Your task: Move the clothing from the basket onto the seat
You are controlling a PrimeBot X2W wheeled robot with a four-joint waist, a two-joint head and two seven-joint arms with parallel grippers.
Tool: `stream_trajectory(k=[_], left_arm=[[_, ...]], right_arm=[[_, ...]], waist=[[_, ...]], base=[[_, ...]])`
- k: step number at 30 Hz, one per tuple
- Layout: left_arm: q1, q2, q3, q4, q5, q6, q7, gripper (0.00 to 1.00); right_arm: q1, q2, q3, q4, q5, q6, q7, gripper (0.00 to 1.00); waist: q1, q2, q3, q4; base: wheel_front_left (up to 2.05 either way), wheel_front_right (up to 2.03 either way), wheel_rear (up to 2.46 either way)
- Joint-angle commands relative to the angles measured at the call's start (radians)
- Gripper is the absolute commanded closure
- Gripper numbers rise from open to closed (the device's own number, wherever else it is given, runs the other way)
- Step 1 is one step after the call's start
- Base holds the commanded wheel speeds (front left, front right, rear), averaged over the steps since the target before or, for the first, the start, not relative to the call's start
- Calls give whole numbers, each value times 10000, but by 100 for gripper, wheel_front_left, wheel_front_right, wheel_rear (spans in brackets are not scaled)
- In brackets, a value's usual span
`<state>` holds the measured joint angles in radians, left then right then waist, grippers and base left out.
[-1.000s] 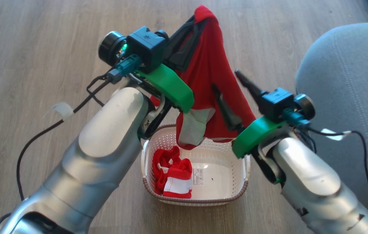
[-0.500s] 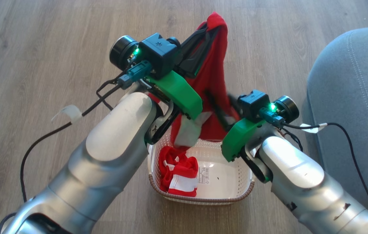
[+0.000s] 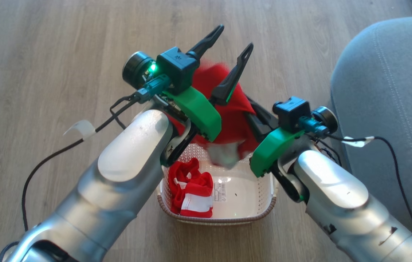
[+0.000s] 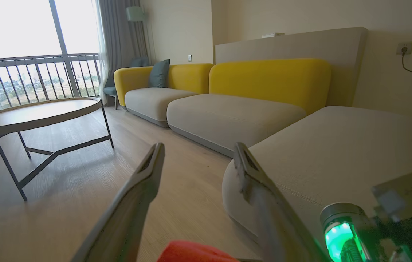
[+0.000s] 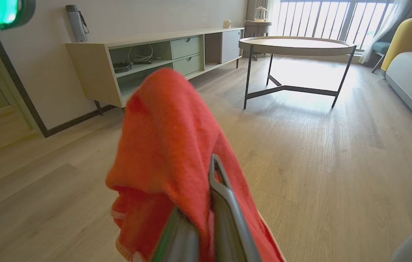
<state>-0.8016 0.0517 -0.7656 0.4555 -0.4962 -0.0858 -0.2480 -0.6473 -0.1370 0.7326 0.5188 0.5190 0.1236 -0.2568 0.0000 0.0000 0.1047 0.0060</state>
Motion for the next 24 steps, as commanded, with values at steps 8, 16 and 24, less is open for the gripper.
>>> stream_trajectory(k=[8, 16, 24], left_arm=[[-299, 335, 108, 381, -147, -210, -81, 0], [-21, 539, -43, 787, -123, -312, -120, 0], [497, 692, 77, 880, 55, -338, -134, 0]], right_arm=[[401, -142, -641, -864, 268, 71, -49, 100], [807, -314, -1663, -1414, 164, 71, -49, 100], [1090, -226, -2420, -1874, 54, 71, -49, 100]], waist=[[0, 0, 196, -576], [0, 0, 295, -1559], [0, 0, 329, -2922]], base=[[0, 0, 0], [0, 0, 0], [0, 0, 0]])
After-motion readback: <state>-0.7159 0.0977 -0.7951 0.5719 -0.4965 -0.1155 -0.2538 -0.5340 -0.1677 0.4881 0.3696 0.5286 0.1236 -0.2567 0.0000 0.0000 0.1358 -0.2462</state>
